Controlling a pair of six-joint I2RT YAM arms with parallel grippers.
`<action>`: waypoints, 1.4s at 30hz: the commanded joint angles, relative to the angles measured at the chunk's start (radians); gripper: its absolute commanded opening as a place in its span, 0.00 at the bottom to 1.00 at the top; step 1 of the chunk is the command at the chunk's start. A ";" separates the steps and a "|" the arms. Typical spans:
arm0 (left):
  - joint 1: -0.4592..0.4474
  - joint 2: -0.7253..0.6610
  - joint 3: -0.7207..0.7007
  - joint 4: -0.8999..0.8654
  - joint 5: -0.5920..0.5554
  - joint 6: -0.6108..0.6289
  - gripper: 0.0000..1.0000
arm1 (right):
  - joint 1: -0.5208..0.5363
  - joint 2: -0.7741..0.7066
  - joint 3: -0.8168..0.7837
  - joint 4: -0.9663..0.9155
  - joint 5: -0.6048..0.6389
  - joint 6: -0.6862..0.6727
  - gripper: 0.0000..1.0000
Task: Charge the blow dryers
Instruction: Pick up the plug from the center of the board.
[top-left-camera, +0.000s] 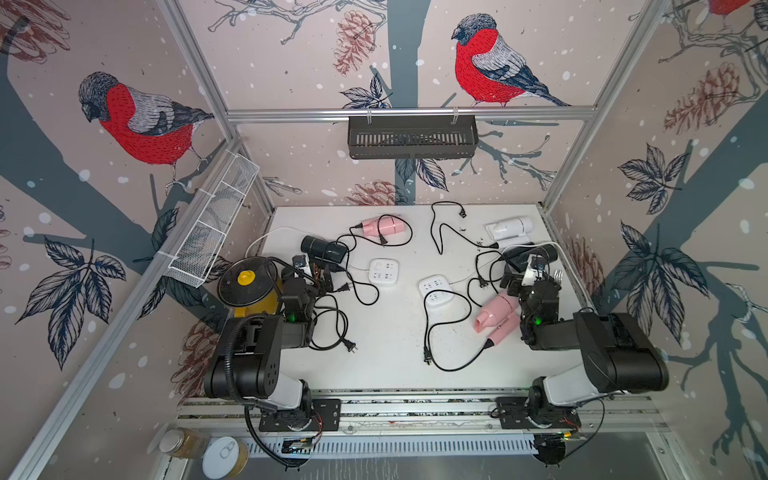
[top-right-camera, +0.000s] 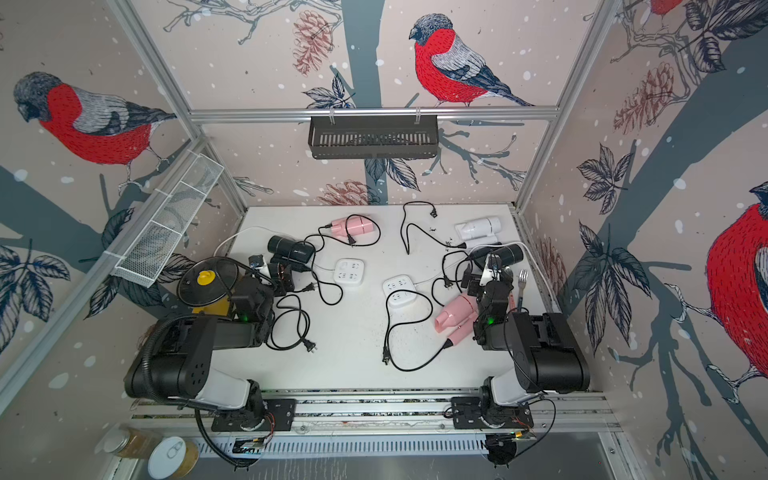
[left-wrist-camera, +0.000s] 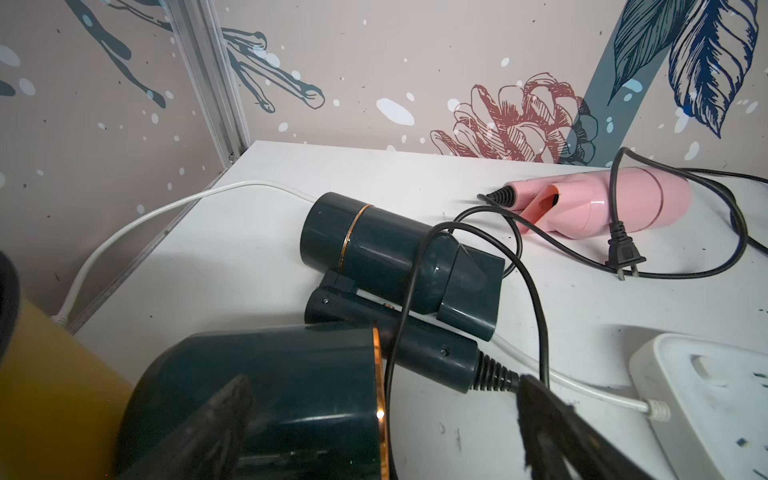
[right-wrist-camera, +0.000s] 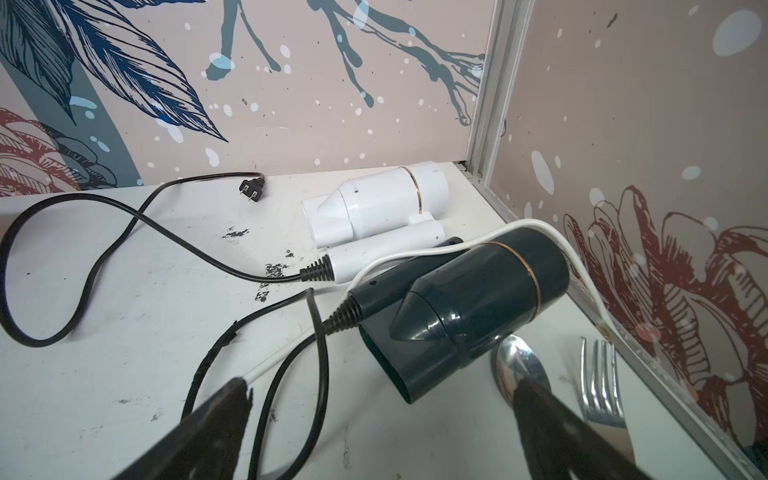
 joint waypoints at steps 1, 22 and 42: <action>0.000 -0.005 0.003 0.023 0.004 0.001 0.98 | 0.007 -0.003 -0.002 0.032 0.005 0.003 1.00; -0.001 -0.004 0.003 0.024 0.002 0.001 0.98 | 0.016 -0.003 -0.003 0.035 0.020 -0.001 1.00; -0.001 -0.005 0.003 0.024 0.002 0.001 0.98 | 0.011 -0.004 -0.004 0.035 0.014 0.002 1.00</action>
